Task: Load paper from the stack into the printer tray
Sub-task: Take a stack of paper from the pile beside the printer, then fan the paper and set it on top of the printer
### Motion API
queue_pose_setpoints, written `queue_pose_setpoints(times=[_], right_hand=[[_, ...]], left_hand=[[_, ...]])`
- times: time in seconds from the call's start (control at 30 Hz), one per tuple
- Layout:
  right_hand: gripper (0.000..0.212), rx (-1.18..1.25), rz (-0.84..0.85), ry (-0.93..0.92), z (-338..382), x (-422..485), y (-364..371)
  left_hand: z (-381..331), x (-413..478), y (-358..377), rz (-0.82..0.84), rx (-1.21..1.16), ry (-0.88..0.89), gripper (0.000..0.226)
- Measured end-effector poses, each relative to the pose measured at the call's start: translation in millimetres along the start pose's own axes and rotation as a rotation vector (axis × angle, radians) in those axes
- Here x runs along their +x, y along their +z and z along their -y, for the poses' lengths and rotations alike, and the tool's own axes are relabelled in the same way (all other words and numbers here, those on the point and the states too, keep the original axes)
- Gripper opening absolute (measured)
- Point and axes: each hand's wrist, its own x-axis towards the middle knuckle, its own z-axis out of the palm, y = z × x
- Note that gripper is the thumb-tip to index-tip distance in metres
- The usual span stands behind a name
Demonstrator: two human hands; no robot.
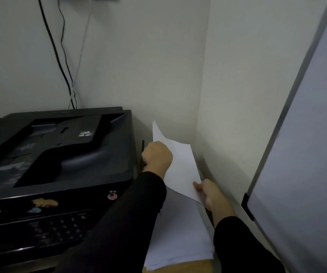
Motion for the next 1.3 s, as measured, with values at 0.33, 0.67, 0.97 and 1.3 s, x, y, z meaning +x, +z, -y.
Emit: queue_pose_setpoints(times=[0.33,0.67,0.97,1.3], right_hand=[[0.033,-0.211,0.178,-0.267,141.0,-125.5,88.6],[0.015,-0.328,0.232,-0.330,162.1,-192.4,241.6],[0.029,-0.228,0.164,-0.530,150.0,-235.9,374.7],[0.041,-0.060,0.093,-0.864,144.5,-248.8,463.4]], left_hand=[[75.9,25.5,-145.6,-0.194,-0.091,0.023,0.033],[235.8,52.3,-226.8,-0.245,-0.117,-0.002,0.027],[358.2,66.7,-264.0,-0.413,-0.451,0.053,0.030],[418.2,88.8,-303.3,-0.562,-0.759,0.135,0.046]])
